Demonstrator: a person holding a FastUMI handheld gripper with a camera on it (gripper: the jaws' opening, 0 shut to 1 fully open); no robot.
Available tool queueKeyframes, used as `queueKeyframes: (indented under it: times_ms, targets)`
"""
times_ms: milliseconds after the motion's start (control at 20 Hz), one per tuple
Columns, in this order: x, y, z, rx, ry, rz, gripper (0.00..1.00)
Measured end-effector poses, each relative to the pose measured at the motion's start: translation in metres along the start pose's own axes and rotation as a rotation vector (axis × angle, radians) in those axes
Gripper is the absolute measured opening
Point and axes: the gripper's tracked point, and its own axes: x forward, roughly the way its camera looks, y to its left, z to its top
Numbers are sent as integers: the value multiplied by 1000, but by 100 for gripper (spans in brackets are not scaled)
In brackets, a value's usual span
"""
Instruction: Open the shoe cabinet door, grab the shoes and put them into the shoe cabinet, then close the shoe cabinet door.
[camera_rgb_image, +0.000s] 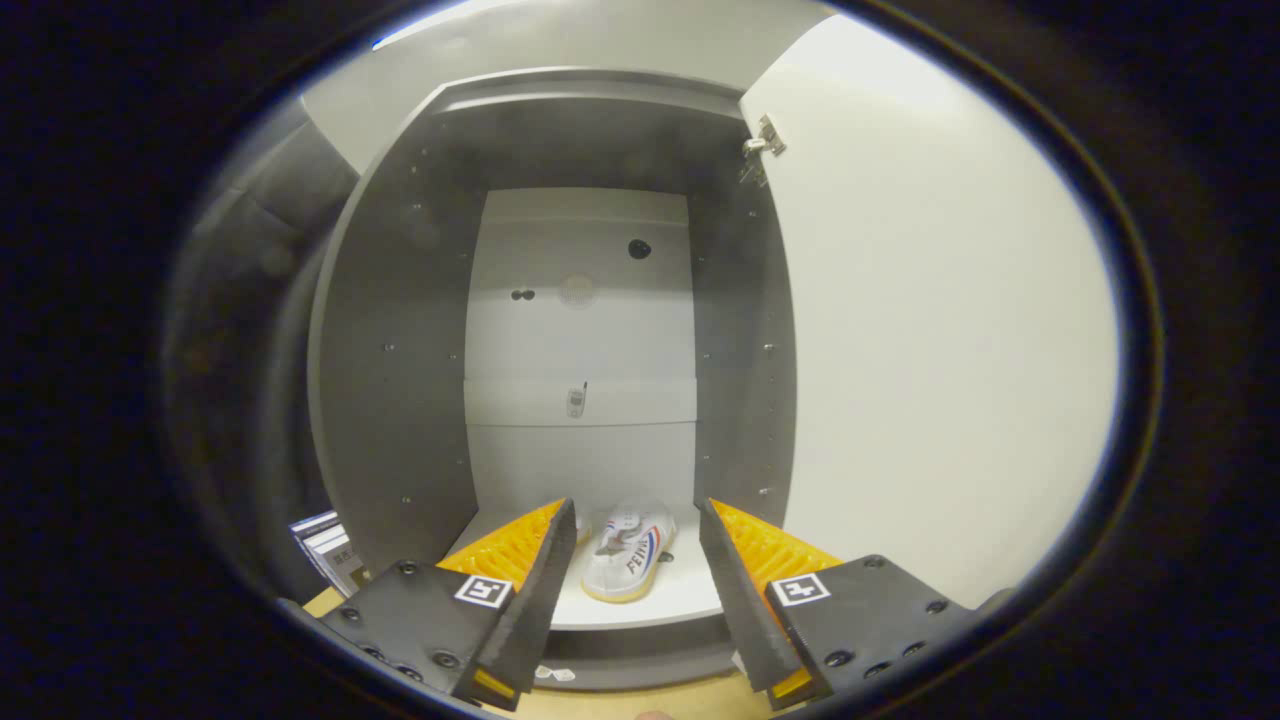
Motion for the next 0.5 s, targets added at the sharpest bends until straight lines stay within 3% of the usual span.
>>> queueKeyframes:
  times_ms: [500]
  targets:
    - [-98, -33, 27, -8, -30, 139, 79]
